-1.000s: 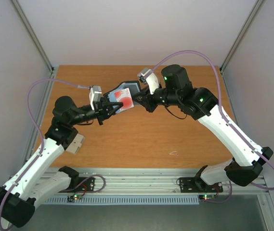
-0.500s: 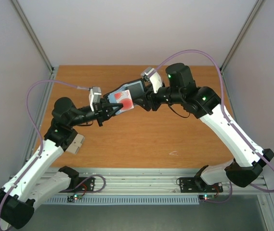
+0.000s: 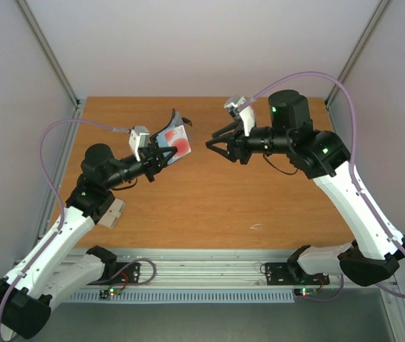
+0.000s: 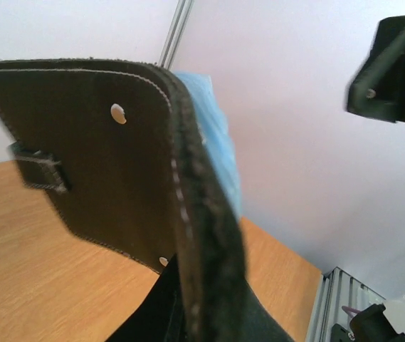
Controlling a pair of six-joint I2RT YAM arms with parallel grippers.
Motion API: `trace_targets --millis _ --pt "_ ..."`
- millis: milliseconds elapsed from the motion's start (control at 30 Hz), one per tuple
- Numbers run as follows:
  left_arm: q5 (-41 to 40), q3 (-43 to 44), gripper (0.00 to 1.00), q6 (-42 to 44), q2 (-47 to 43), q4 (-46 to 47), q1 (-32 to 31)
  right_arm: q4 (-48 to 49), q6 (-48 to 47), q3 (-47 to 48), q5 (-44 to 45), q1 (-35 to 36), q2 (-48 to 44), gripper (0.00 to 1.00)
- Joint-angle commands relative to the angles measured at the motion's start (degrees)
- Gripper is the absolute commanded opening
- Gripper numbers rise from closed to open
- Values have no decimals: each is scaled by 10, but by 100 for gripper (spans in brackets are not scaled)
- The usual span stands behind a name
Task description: Take the credit cards out of the card holder
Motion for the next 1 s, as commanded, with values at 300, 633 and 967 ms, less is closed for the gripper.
trace_targets --millis 300,633,967 --pt "148 12 0 -17 -5 114 0 95 40 -6 -190 -4 64 30" --pt "158 14 0 -17 1 121 0 102 48 -29 -256 -2 80 35" --pt "160 15 0 -15 2 124 0 119 50 -36 -289 -1 85 1"
